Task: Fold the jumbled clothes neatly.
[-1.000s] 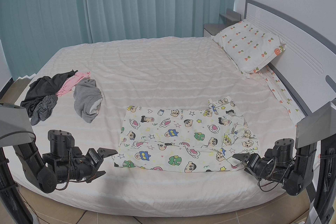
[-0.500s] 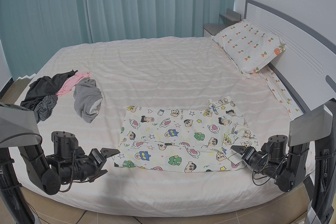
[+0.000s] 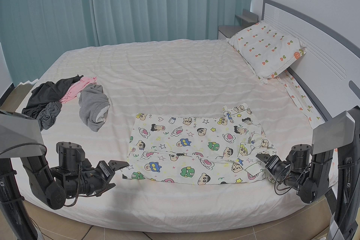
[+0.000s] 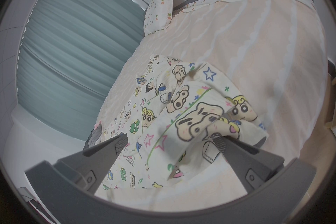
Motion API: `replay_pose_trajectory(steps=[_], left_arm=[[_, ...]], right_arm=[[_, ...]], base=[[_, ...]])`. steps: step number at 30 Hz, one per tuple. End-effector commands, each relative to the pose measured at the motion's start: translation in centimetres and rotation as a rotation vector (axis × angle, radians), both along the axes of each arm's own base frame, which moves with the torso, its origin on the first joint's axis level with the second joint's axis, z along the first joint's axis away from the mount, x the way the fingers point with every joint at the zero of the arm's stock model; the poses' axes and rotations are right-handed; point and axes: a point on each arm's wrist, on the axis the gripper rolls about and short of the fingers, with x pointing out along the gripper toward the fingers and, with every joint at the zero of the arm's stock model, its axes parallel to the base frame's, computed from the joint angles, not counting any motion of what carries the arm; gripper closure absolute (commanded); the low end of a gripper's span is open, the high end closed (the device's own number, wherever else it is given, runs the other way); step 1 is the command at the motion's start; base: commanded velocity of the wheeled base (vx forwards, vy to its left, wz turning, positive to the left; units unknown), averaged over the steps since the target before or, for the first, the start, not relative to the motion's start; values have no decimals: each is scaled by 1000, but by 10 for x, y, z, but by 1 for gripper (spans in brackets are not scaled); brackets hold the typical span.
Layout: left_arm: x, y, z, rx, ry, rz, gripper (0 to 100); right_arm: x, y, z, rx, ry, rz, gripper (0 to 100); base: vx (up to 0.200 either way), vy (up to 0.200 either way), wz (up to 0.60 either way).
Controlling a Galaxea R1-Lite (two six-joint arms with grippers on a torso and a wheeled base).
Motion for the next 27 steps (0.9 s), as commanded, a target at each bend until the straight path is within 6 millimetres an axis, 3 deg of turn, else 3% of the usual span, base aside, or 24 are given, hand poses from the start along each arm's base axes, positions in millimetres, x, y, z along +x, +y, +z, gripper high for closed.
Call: replay_pose_trajectory(steps=[1,18,24,27], left_arm=[[0,0,-1,0,3,0,0],[0,-1,-1,1,3,-4,0],[0,-1,-1,2,2,-2,0],[0,-1,-1,2,2,-2,0]], right_arm=[[3,-4,0,0,-14,-20,0],[5,-16,0,-83,-24,-112,0],[-8,-10,-3,-173,8,-53,0],[-10,-5,8,-153,-18,-29,0]], base=[[0,0,0],[0,0,0],[0,0,0],[0,0,0]])
